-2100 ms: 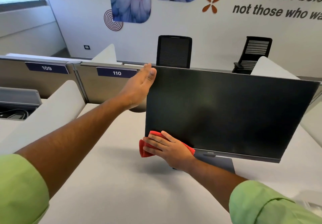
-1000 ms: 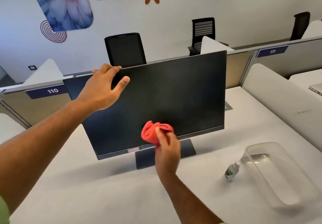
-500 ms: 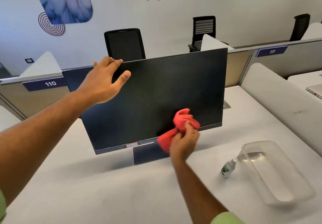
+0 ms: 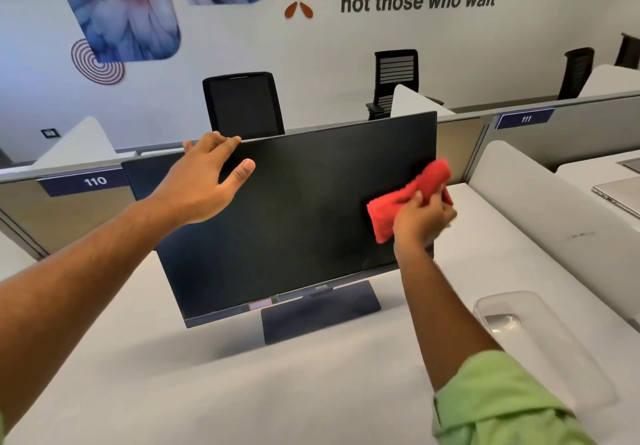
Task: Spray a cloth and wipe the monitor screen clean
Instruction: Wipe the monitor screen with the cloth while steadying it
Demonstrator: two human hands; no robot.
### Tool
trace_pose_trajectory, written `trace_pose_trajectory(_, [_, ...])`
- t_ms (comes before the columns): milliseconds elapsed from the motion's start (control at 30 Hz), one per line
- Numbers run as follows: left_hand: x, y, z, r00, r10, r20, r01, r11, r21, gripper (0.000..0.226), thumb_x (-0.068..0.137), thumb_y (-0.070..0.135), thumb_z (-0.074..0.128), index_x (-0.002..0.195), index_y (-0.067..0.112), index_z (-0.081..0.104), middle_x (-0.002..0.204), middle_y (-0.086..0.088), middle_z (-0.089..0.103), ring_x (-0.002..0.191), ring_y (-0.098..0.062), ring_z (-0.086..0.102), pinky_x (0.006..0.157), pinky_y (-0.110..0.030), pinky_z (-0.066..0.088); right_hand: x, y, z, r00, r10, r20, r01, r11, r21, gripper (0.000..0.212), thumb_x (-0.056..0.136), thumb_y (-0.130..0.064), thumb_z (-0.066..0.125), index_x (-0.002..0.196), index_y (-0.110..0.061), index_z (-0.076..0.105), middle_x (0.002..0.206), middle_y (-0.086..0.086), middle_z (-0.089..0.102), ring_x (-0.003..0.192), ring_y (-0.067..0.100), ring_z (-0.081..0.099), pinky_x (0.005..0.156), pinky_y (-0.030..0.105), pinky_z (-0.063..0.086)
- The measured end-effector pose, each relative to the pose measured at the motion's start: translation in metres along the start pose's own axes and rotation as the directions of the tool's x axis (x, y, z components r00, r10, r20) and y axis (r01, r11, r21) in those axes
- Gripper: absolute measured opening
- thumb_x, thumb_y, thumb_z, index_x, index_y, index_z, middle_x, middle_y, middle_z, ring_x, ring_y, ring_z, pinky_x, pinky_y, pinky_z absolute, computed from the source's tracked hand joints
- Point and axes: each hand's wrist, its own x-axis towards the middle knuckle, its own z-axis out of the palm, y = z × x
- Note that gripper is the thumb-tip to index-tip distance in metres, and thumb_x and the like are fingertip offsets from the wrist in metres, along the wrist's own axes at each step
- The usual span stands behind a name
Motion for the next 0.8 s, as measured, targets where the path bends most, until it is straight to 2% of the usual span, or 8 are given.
trace_pose_trajectory(133, [-0.002, 0.002, 0.0, 1.0, -0.027, 0.003, 0.028, 0.999, -0.016, 0.083, 0.095, 0.071, 0.025, 0.16, 0.02, 0.032, 0.159, -0.007, 0.032, 0.153, -0.042, 0.022, 0.121, -0.059, 0.028, -0.039, -0.066, 0.037, 0.883, -0.459, 0.099, 0.469, 0.869, -0.159, 0.049, 0.108, -0.037, 0.054, 0.155, -0.024, 0.055, 0.148, 0.016, 0.046, 0.122, 0.037, 0.048, 0.108, 0.043, 0.043])
trace_pose_trajectory(267, [0.0, 0.002, -0.001, 0.999, -0.044, 0.006, 0.044, 0.999, -0.025, 0.085, 0.094, 0.071, 0.024, 0.159, 0.018, 0.033, 0.157, -0.008, 0.035, 0.151, -0.041, 0.026, 0.12, -0.059, 0.03, -0.12, -0.034, 0.052, 0.447, -0.819, 0.361, 0.893, 0.431, -0.129, 0.062, 0.101, -0.021, 0.06, 0.16, -0.035, 0.047, 0.145, 0.012, 0.05, 0.116, 0.036, 0.049, 0.098, 0.045, 0.05])
trace_pose_trajectory(367, [0.001, -0.001, -0.001, 0.999, -0.044, 0.009, 0.044, 0.998, -0.036, 0.084, 0.094, 0.071, 0.023, 0.159, 0.018, 0.034, 0.156, -0.007, 0.035, 0.151, -0.041, 0.027, 0.122, -0.058, 0.027, -0.142, 0.035, 0.037, 0.14, -0.847, 0.513, 0.983, 0.181, 0.03, 0.063, 0.098, -0.008, 0.065, 0.153, -0.038, 0.056, 0.144, 0.005, 0.057, 0.117, 0.031, 0.055, 0.091, 0.041, 0.057])
trace_pose_trajectory(433, [0.001, -0.002, -0.001, 0.999, -0.044, 0.021, 0.045, 0.998, -0.037, 0.084, 0.094, 0.072, 0.023, 0.16, 0.02, 0.032, 0.157, -0.006, 0.034, 0.152, -0.042, 0.023, 0.122, -0.059, 0.027, -0.129, 0.069, 0.023, 0.027, -0.836, 0.549, 0.993, 0.083, 0.078, 0.06, 0.097, -0.007, 0.068, 0.148, -0.039, 0.062, 0.141, 0.001, 0.063, 0.115, 0.028, 0.06, 0.087, 0.041, 0.058])
trace_pose_trajectory(500, [0.002, -0.001, -0.001, 0.999, -0.043, 0.031, 0.044, 0.998, -0.042, 0.085, 0.094, 0.073, 0.022, 0.16, 0.021, 0.031, 0.158, -0.005, 0.033, 0.154, -0.043, 0.02, 0.122, -0.059, 0.028, -0.1, 0.079, 0.009, 0.122, -0.851, 0.51, 0.986, 0.163, 0.037, 0.056, 0.097, -0.008, 0.067, 0.143, -0.04, 0.066, 0.135, -0.002, 0.066, 0.108, 0.028, 0.062, 0.083, 0.043, 0.055])
trace_pose_trajectory(667, [0.004, 0.003, -0.001, 0.998, -0.052, 0.036, 0.054, 0.997, -0.057, 0.086, 0.092, 0.074, 0.022, 0.161, 0.023, 0.028, 0.161, -0.004, 0.029, 0.156, -0.043, 0.013, 0.122, -0.059, 0.027, 0.011, 0.016, -0.008, 0.773, -0.611, 0.172, 0.635, 0.748, -0.194, 0.073, 0.081, 0.015, 0.058, 0.139, -0.028, 0.069, 0.134, 0.012, 0.061, 0.112, 0.042, 0.057, 0.092, 0.053, 0.053])
trace_pose_trajectory(733, [0.003, 0.004, 0.0, 0.998, -0.052, 0.033, 0.054, 0.997, -0.052, 0.086, 0.093, 0.074, 0.022, 0.161, 0.023, 0.028, 0.161, -0.004, 0.03, 0.156, -0.043, 0.013, 0.122, -0.059, 0.027, 0.046, -0.025, -0.003, 0.851, -0.52, 0.08, 0.524, 0.828, -0.199, 0.075, 0.083, 0.016, 0.061, 0.142, -0.03, 0.065, 0.141, 0.011, 0.056, 0.123, 0.04, 0.055, 0.098, 0.049, 0.052])
trace_pose_trajectory(800, [0.003, 0.003, 0.0, 0.998, -0.059, 0.033, 0.061, 0.997, -0.047, 0.086, 0.092, 0.074, 0.022, 0.161, 0.023, 0.029, 0.16, -0.004, 0.03, 0.155, -0.043, 0.014, 0.122, -0.059, 0.027, 0.051, -0.058, 0.01, 0.834, -0.547, 0.071, 0.55, 0.816, -0.175, 0.072, 0.086, 0.014, 0.061, 0.14, -0.033, 0.065, 0.145, 0.008, 0.054, 0.128, 0.037, 0.053, 0.1, 0.043, 0.049])
